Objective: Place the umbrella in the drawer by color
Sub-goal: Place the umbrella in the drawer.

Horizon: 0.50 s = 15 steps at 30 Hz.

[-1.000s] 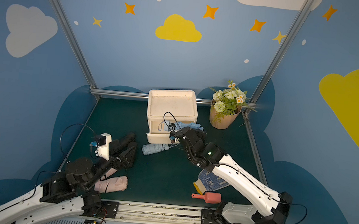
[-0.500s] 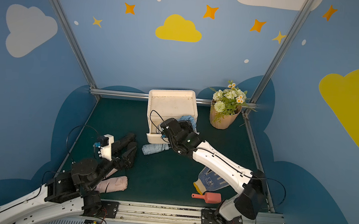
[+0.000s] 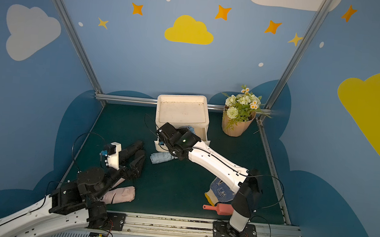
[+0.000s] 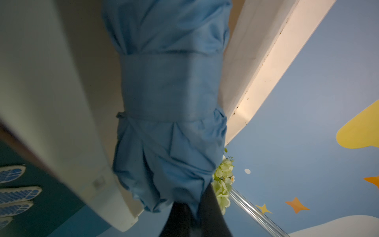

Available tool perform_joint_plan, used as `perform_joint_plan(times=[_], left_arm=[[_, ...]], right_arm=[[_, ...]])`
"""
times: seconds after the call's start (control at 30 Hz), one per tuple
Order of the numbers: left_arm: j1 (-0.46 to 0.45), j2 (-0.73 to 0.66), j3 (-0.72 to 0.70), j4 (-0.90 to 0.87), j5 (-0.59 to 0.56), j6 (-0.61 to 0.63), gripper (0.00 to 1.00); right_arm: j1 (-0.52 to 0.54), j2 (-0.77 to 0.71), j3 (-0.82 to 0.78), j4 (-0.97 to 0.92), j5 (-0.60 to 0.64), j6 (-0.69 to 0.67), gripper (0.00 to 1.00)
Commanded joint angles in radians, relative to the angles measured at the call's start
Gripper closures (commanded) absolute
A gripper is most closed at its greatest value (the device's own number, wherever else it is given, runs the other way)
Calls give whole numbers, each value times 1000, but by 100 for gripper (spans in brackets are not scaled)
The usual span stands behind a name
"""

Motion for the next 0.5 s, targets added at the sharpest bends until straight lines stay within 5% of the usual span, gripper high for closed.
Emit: perform_joint_plan(times=[0.0, 0.2, 0.47], left_arm=[[7, 10, -9, 28, 8, -9, 0], [14, 35, -3, 34, 14, -19, 0], [24, 97, 21, -2, 34, -41, 0]], right_arm=[[-26, 16, 37, -39, -42, 155, 80], [-73, 4, 56, -39, -11, 225, 46], [-69, -58, 122, -118, -44, 413, 37]])
